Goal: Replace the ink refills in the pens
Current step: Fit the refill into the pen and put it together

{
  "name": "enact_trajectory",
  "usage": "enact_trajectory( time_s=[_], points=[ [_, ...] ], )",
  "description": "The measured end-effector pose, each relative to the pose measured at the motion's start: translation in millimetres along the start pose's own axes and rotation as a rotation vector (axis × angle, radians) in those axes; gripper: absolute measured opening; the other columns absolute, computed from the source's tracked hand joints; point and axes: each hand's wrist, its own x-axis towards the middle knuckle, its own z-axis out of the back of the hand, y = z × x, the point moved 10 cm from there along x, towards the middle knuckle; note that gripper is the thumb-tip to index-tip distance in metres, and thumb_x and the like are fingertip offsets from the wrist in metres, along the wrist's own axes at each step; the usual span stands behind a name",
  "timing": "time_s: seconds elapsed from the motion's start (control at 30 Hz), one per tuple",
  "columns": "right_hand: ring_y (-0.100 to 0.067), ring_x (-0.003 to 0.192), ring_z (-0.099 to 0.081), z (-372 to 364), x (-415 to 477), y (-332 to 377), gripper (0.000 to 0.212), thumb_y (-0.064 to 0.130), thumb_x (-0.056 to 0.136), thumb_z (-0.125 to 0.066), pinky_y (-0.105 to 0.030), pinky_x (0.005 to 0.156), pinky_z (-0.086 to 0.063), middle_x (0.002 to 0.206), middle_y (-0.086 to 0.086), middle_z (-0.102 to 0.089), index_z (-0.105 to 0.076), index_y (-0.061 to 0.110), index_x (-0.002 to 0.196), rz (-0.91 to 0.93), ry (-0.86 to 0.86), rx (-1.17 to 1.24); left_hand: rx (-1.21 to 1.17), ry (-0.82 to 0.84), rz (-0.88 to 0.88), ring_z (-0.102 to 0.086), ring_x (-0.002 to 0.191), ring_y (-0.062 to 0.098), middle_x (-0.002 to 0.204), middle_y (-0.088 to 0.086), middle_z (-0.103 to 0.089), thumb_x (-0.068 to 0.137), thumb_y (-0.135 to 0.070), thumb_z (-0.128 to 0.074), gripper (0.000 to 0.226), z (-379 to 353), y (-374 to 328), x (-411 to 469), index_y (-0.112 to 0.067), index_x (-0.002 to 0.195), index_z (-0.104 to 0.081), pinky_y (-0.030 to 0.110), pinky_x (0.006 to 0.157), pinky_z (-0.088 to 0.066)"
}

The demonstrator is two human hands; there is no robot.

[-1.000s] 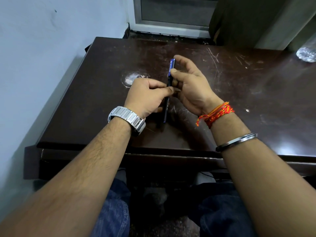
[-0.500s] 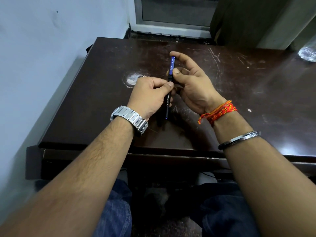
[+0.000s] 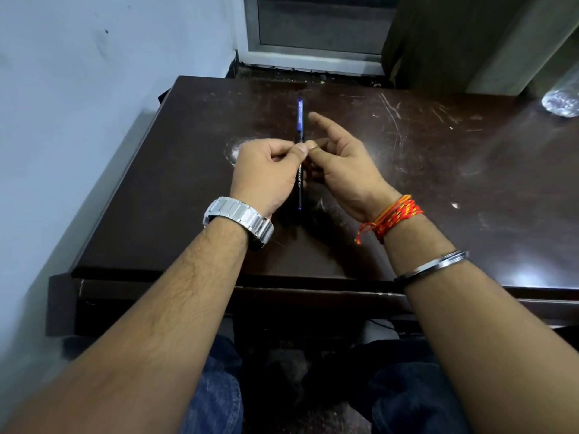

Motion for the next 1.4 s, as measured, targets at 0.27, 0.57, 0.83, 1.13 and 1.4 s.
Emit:
enact_trajectory(
  time_s=[0.27, 0.57, 0.83, 1.13, 1.4],
  points=[
    [-0.019, 0.055, -0.065, 5, -14, -11, 0.024, 0.017, 0.061, -0.076, -0.042, 0.068, -0.059, 0.062, -0.008, -0.07, -0.066, 0.008, 0.081, -0.12, 0.045, -0.334, 0.075, -0.127, 0.009, -0.073, 0.072, 0.012, 0.07, -0.008, -0.075, 0.072, -0.034, -0.081, 0.009, 15, 2, 1, -0.026, 0.073, -0.078, 0.044, 0.073, -0.061],
    [-0.017, 0.059, -0.066, 35, -19, 13, 0.023, 0.032, 0.076, -0.079, -0.009, 0.042, -0.039, 0.06, -0.003, -0.066, -0.072, 0.013, 0.067, -0.005, -0.273, -0.877, 0.209, -0.129, 0.002, -0.071, 0.065, 0.009, 0.068, -0.006, -0.073, 0.071, -0.039, -0.081, 0.02, 8, 3, 1, -0.02, 0.077, -0.077, 0.031, 0.068, -0.06],
    [-0.033, 0.095, -0.067, 71, -12, 6, 0.035, 0.027, 0.079, -0.079, -0.028, 0.07, -0.048, 0.105, -0.018, -0.069, -0.069, 0.003, 0.102, -0.157, -0.341, -1.177, 0.312, -0.145, -0.018, -0.069, 0.063, 0.009, 0.062, -0.008, -0.069, 0.074, -0.031, -0.079, 0.012, 10, -1, -3, -0.025, 0.069, -0.069, 0.026, 0.067, -0.059],
    [-0.028, 0.098, -0.06, 78, -12, 12, 0.049, 0.033, 0.075, -0.084, -0.029, 0.07, -0.046, 0.111, -0.02, -0.065, -0.068, 0.002, 0.11, -0.142, -0.366, -1.178, 0.42, -0.233, -0.028, -0.07, 0.068, 0.012, 0.066, -0.009, -0.07, 0.07, -0.025, -0.078, 0.006, 31, -6, 1, -0.023, 0.068, -0.072, 0.022, 0.07, -0.057],
    [-0.036, 0.102, -0.061, 79, -17, 9, 0.061, 0.049, 0.068, -0.085, -0.04, 0.083, -0.052, 0.105, -0.02, -0.062, -0.062, 0.001, 0.098, -0.188, -0.332, -1.215, 0.806, -0.224, 0.13, -0.05, 0.053, 0.011, 0.067, 0.003, -0.061, 0.061, -0.033, -0.075, 0.028, 54, 6, 2, -0.014, 0.059, -0.054, 0.023, 0.04, -0.031]
  ],
)
